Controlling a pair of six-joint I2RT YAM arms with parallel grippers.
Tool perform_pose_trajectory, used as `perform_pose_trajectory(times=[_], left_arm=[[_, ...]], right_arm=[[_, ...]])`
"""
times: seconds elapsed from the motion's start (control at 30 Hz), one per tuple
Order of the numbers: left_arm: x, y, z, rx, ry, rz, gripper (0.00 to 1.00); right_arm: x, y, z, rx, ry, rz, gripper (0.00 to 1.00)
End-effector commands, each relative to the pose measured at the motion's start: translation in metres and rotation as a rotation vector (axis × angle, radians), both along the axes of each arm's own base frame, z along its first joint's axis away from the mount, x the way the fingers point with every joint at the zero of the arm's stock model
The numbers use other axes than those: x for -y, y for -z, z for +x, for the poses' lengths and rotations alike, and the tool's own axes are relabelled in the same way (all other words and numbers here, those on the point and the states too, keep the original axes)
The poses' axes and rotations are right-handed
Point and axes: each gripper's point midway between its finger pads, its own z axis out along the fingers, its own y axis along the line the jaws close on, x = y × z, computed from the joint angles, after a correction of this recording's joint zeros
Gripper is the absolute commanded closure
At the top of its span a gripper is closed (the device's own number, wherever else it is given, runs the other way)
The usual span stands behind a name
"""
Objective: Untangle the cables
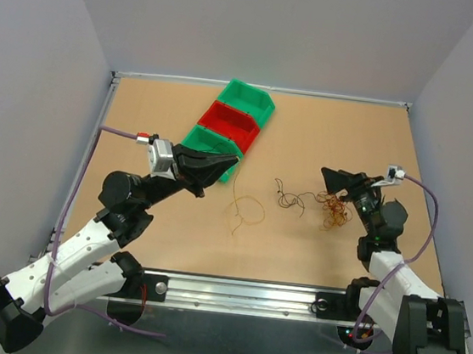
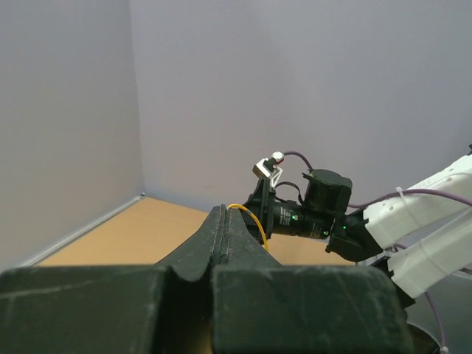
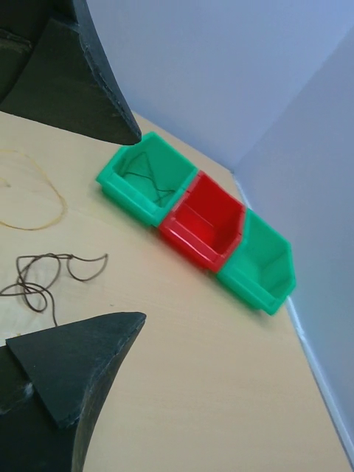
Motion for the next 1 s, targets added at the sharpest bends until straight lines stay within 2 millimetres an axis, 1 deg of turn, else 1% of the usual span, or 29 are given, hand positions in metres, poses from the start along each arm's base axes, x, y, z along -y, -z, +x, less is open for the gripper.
perform_pose_trajectory(times=[0.0, 0.03, 0.07, 0.13, 0.17, 0.27, 0.3, 0.33, 0.37, 0.4, 0.43, 0.47, 0.53, 0.63, 0.77, 0.83, 0.93, 0.97], left_arm=[[-0.019, -0.023, 0.017, 0.094, -0.166, -0.054, 1.00], [-0.020, -0.022, 0.022, 0.086, -0.189, -0.052, 1.00], [-0.019, -0.022, 0.027, 0.079, -0.202, -0.047, 1.00], [-0.018, -0.021, 0.033, 0.055, -0.219, -0.038, 1.00], [-0.017, -0.020, 0.037, 0.045, -0.230, -0.037, 1.00], [-0.016, -0.017, 0.046, 0.030, -0.259, -0.014, 1.00], [-0.015, -0.017, 0.048, 0.029, -0.265, -0.009, 1.00], [-0.018, -0.016, 0.053, 0.023, -0.292, -0.006, 1.00], [-0.019, -0.013, 0.055, 0.020, -0.308, -0.003, 1.00], [-0.026, -0.017, 0.059, 0.020, -0.349, -0.031, 1.00], [-0.030, -0.016, 0.064, 0.011, -0.381, -0.043, 1.00], [-0.035, -0.014, 0.067, 0.009, -0.414, -0.046, 1.00], [-0.045, -0.012, 0.076, 0.007, -0.489, -0.050, 1.00], [-0.043, -0.007, 0.081, 0.000, -0.499, -0.034, 1.00], [-0.033, 0.002, 0.086, -0.007, -0.478, -0.005, 1.00], [-0.029, 0.006, 0.090, -0.017, -0.478, 0.007, 1.00], [-0.028, 0.010, 0.095, -0.005, -0.496, 0.028, 1.00], [-0.028, 0.012, 0.097, -0.010, -0.500, 0.032, 1.00]], right_arm=[[-0.045, -0.020, -0.015, 0.143, -0.235, -0.145, 0.01], [-0.054, -0.018, -0.016, 0.149, -0.273, -0.168, 0.01], [-0.073, -0.015, -0.018, 0.162, -0.352, -0.215, 0.01], [-0.091, -0.009, -0.017, 0.161, -0.416, -0.259, 0.01], [-0.107, -0.003, -0.018, 0.162, -0.469, -0.290, 0.01], [-0.129, 0.003, -0.026, 0.176, -0.561, -0.320, 0.01], [-0.136, 0.008, -0.031, 0.187, -0.614, -0.340, 0.02], [-0.144, 0.009, -0.037, 0.199, -0.656, -0.349, 0.02], [-0.148, 0.012, -0.044, 0.224, -0.704, -0.371, 0.02], [-0.152, 0.013, -0.048, 0.238, -0.731, -0.388, 0.02], [-0.155, 0.016, -0.052, 0.247, -0.756, -0.406, 0.03], [-0.161, 0.024, -0.060, 0.256, -0.798, -0.443, 0.03], [-0.168, 0.031, -0.068, 0.266, -0.828, -0.494, 0.03], [-0.177, 0.034, -0.075, 0.278, -0.860, -0.524, 0.03], [-0.195, 0.040, -0.079, 0.277, -0.905, -0.549, 0.03], [-0.205, 0.036, -0.078, 0.291, -0.918, -0.552, 0.03], [-0.218, 0.038, -0.070, 0.282, -0.915, -0.560, 0.03], [-0.227, 0.040, -0.064, 0.272, -0.900, -0.571, 0.03]])
